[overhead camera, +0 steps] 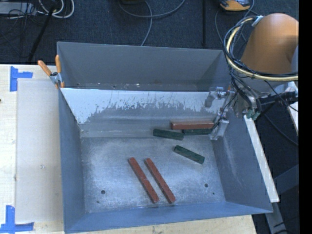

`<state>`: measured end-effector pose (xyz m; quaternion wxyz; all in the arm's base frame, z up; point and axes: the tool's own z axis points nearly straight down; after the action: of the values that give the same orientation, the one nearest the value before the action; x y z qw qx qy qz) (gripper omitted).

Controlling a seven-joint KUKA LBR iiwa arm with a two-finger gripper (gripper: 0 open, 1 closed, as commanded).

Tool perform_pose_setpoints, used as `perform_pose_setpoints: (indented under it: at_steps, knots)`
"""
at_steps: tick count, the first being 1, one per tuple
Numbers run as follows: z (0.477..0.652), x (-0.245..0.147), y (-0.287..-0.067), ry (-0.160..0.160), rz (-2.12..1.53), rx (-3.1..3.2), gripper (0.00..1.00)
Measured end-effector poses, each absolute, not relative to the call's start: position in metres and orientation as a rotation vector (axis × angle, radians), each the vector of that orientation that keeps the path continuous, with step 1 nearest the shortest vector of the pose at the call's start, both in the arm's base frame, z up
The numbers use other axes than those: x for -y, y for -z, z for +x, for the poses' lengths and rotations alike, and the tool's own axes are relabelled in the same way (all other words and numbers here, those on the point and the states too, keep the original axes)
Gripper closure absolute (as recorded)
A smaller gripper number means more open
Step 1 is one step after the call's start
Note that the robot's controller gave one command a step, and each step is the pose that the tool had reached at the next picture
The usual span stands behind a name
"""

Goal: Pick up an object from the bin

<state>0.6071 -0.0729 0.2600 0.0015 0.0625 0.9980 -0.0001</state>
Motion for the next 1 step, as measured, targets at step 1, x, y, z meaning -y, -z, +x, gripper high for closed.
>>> perform_pose_setpoints:
  at_steps: [1]
  knots:
    - [0.5584, 0.0546, -0.1174, -0.003, -0.232, -3.141, 0.0]
